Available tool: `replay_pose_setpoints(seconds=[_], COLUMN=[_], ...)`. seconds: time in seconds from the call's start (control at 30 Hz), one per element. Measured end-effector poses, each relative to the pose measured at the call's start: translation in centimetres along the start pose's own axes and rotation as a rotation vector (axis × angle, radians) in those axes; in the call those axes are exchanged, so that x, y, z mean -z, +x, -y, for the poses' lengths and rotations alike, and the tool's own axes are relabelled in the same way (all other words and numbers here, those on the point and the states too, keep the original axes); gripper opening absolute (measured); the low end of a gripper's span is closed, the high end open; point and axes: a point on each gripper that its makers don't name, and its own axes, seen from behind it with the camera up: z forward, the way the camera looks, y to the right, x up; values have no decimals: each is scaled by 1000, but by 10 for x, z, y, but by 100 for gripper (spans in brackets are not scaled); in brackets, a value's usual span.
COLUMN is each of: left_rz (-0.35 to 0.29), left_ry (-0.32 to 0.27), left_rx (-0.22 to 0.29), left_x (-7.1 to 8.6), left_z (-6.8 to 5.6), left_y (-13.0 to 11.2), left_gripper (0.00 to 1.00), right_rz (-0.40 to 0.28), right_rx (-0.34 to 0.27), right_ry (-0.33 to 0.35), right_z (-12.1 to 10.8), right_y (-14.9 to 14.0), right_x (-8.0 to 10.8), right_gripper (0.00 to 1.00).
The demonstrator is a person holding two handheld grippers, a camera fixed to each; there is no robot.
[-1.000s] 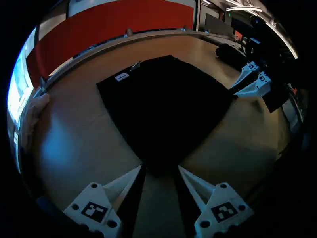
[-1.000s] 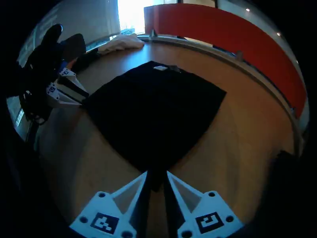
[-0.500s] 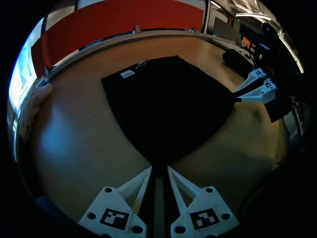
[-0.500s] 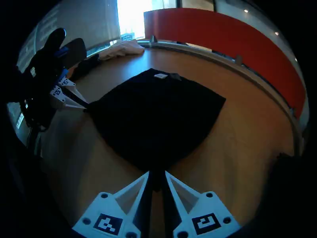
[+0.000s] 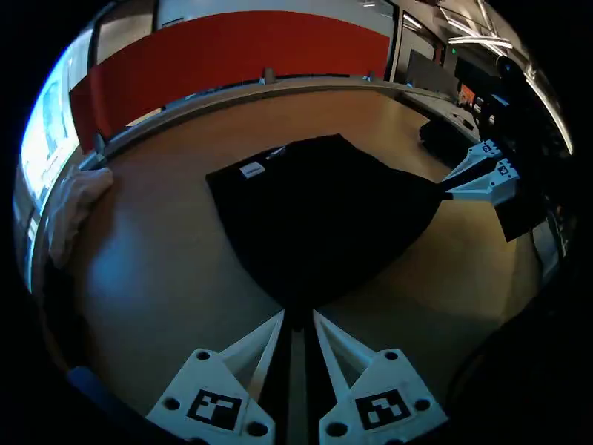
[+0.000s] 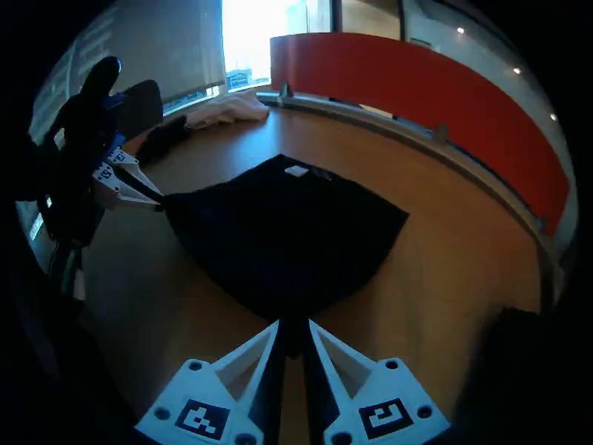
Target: Fold towel
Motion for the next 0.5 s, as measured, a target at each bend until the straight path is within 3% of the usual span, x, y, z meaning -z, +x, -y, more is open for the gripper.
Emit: replay_pose_setpoints(seconds=[0.5], left_rz=[-33], left_ry=[15], left_rx=[36], left_x=[51], left_z=[-4], left_y=[36], left_gripper=[11], right_rz=[-61], right_rx=[22], right_ry=[-3], right_z=[4], right_y=[44], right_x=[47], right_gripper=[13])
